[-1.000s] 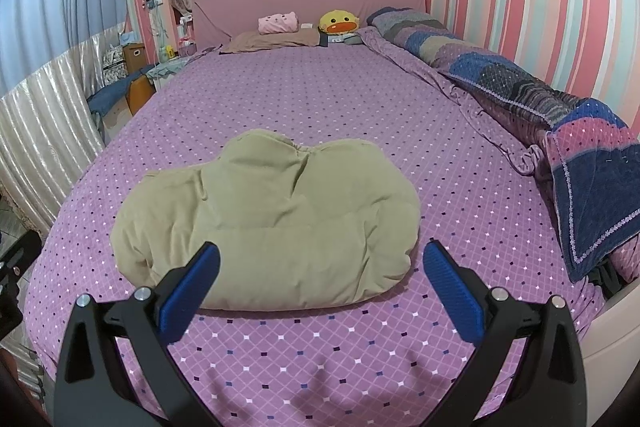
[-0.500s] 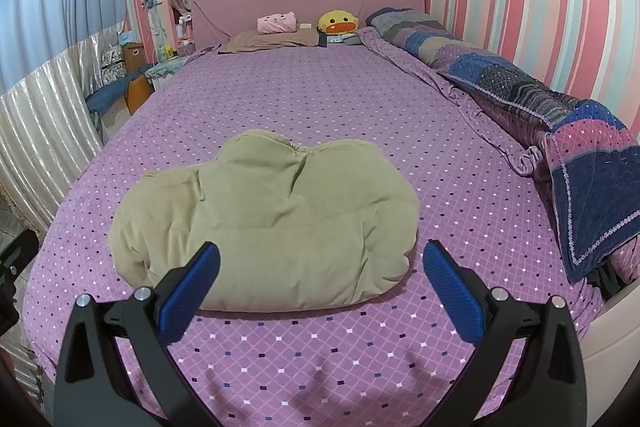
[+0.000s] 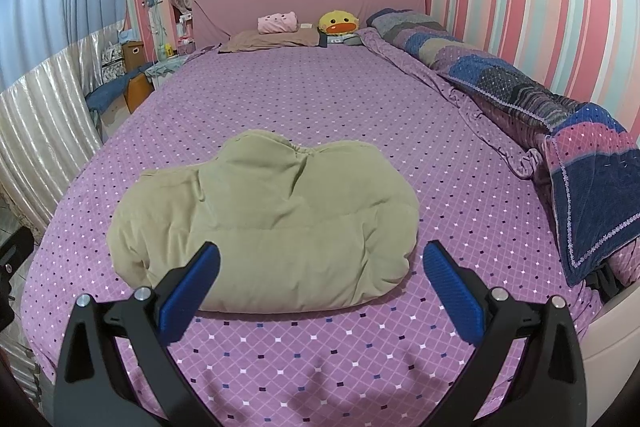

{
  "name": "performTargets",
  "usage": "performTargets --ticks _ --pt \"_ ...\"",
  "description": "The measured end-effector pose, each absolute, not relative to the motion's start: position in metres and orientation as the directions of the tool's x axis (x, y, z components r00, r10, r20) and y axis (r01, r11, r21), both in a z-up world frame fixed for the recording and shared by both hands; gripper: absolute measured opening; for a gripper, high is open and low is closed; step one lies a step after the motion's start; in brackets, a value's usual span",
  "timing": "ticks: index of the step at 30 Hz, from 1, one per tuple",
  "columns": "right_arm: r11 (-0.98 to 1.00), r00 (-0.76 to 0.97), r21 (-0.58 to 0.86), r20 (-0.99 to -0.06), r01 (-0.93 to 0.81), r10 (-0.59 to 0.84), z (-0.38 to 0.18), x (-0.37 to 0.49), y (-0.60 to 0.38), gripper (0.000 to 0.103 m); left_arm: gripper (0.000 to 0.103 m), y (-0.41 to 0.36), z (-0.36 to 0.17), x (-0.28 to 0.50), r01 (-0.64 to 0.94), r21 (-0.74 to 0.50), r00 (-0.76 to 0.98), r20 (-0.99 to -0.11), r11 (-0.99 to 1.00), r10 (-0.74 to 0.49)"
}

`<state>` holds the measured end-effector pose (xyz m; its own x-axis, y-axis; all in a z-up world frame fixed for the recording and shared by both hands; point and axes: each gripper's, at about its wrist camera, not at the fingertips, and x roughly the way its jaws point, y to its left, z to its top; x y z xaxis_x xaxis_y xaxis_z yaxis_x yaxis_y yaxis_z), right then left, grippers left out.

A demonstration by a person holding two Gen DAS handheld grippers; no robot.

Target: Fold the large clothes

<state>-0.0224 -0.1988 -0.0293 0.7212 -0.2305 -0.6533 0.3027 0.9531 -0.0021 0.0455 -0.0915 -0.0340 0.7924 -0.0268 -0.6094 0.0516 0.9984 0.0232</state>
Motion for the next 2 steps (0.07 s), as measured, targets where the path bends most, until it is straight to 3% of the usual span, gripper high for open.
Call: performTargets --ticks 2 --pt "0.953 0.721 -0.003 -0.654 0.303 -0.231 -0.0293 -0.0224 -0.1986 0.101 0.100 -0.0902 -0.0347 0.0462 0.050 0.018 0.790 -0.613 0.999 -0.028"
